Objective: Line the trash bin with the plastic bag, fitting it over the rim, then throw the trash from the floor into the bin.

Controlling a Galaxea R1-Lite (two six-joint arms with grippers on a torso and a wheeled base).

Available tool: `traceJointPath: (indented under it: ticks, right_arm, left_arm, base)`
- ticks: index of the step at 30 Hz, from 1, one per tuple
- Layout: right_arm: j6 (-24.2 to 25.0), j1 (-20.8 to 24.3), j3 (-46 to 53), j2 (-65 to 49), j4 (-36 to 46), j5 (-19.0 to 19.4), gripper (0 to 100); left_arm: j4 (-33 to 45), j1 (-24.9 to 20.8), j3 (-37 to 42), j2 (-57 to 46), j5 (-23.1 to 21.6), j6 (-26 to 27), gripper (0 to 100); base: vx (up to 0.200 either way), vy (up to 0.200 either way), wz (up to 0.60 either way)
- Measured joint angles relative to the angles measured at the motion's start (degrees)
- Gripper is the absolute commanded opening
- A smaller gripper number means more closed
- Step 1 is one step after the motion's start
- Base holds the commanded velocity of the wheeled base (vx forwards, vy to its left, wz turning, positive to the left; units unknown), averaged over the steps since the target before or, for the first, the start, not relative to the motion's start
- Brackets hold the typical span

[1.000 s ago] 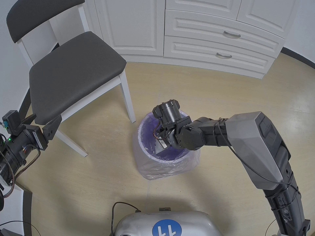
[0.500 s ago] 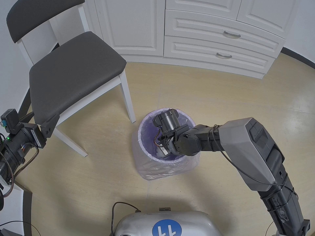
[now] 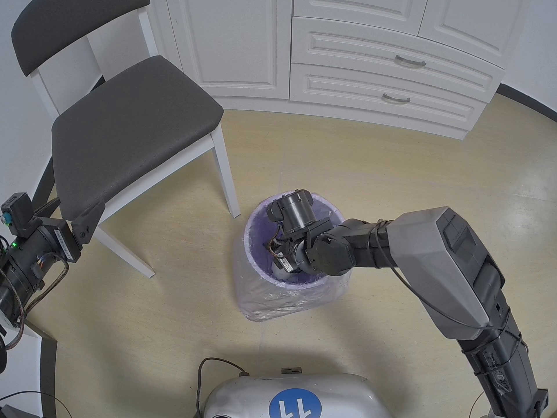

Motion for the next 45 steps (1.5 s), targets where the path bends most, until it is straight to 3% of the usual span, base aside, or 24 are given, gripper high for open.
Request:
traceJointPath:
  ticks: [21, 28, 37, 45]
  right_arm:
    - [0.7, -1.5, 0.0, -5.4, 0.1, -0.1, 100]
    - [8.6, 1.0, 0.0, -6.9, 3.4, 1.7, 100]
    - [24.9, 3.2, 0.0, -7.5, 8.3, 13.8, 100]
    - [27.4, 2.9, 0.0, -6.0, -1.4, 16.5, 100]
  left_arm:
    - [-0.1, 0.1, 0.0, -0.3, 0.0, 0.0, 100]
    - [-0.1, 0.1, 0.1, -0.4, 0.0, 0.0, 100]
    - [-0.1, 0.1, 0.1, -0.6, 0.0, 0.0, 100]
    - [-0.1, 0.0, 0.3, -0.6, 0.0, 0.0, 100]
  base:
    - [0.000, 0.000, 0.00]
    - [0.000, 0.000, 0.00]
    - [0.000, 0.000, 0.00]
    - [0.000, 0.000, 0.00]
